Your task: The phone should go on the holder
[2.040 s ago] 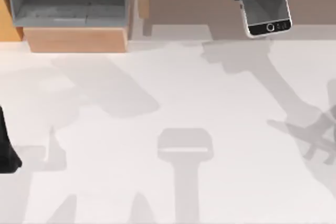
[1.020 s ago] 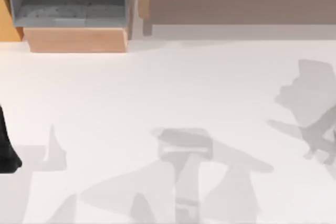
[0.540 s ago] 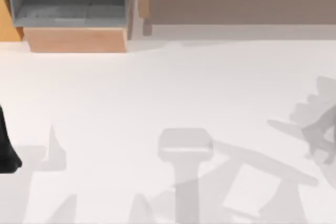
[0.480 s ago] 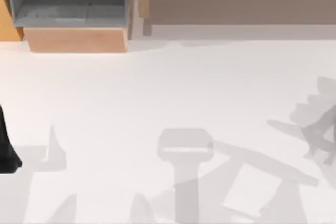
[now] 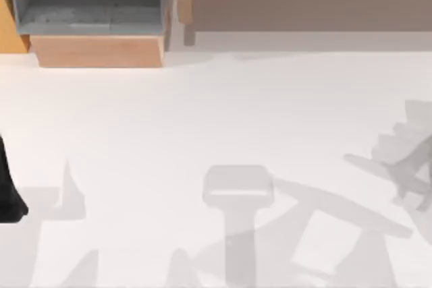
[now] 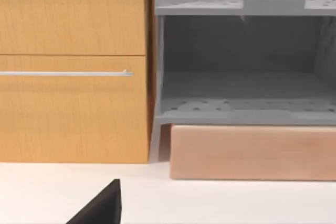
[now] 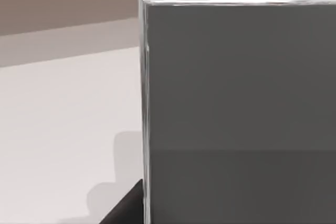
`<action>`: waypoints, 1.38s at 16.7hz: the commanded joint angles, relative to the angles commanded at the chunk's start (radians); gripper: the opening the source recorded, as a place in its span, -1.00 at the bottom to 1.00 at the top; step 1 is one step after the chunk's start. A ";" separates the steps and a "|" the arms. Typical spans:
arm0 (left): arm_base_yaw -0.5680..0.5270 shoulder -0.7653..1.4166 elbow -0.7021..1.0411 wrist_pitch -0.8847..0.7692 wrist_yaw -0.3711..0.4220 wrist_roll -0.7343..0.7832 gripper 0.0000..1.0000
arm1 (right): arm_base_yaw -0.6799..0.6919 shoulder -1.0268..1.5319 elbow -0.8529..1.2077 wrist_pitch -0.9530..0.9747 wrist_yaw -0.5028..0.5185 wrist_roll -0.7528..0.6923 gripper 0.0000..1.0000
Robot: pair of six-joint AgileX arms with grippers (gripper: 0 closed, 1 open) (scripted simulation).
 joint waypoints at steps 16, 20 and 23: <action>0.000 0.000 0.000 0.000 0.000 0.000 1.00 | -0.129 0.193 0.000 0.248 -0.082 -0.033 -1.00; 0.000 0.000 0.000 0.000 0.000 0.000 1.00 | -0.135 0.208 0.005 0.253 -0.089 -0.045 -1.00; 0.000 0.000 0.000 0.000 0.000 0.000 1.00 | -0.135 0.208 0.005 0.253 -0.089 -0.045 -0.70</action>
